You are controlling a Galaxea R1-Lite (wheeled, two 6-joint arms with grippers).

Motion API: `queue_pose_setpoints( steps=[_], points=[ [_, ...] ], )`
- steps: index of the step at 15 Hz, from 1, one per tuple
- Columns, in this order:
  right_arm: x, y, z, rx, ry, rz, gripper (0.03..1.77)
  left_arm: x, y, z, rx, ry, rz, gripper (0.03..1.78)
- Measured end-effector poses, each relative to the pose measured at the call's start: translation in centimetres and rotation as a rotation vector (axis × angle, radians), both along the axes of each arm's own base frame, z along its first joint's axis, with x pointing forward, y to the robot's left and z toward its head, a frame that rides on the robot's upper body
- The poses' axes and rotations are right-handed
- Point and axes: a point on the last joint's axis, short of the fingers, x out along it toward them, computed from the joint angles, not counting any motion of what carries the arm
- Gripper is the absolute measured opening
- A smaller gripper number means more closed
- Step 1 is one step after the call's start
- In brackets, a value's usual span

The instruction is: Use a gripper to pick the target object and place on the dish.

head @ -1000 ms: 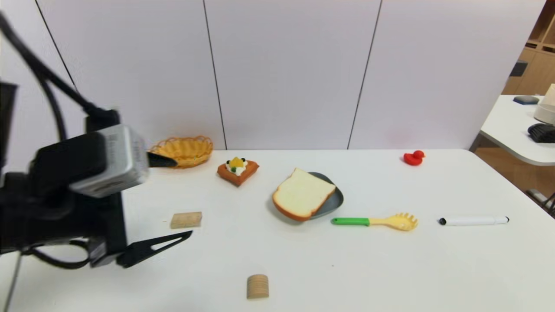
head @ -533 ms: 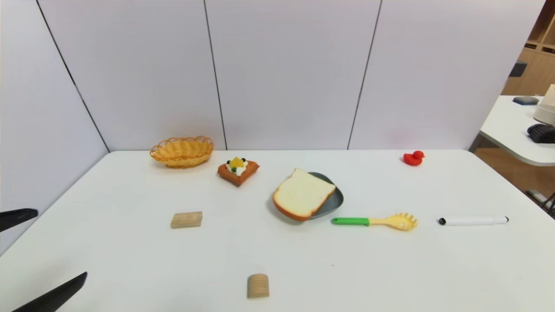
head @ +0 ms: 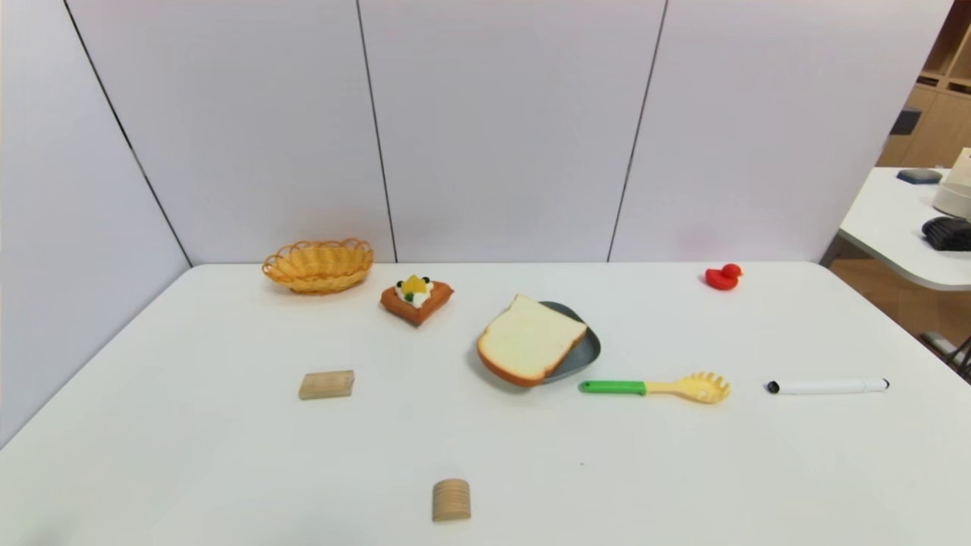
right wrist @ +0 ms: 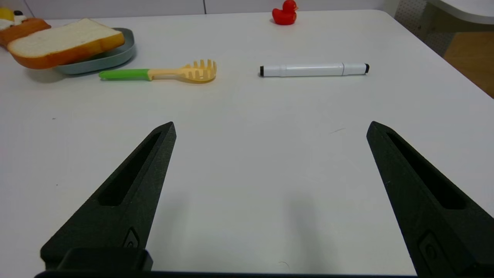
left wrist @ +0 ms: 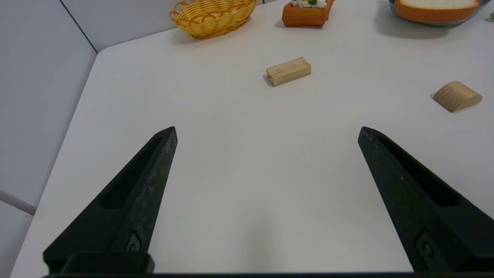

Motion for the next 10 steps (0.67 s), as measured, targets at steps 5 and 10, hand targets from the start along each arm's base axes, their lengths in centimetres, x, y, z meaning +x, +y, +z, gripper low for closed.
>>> queue_pose_setpoints(
  steps=[5, 10],
  points=[
    [0.0, 0.0, 0.0, 0.0, 0.0, 0.0, 1.71, -1.2, 0.1, -4.1, -0.051, -0.053, 0.042, 1.69],
    [0.0, 0.0, 0.0, 0.0, 0.0, 0.0, 1.71, -0.7, 0.4, -6.5, -0.143, -0.053, 0.171, 1.69]
  ],
)
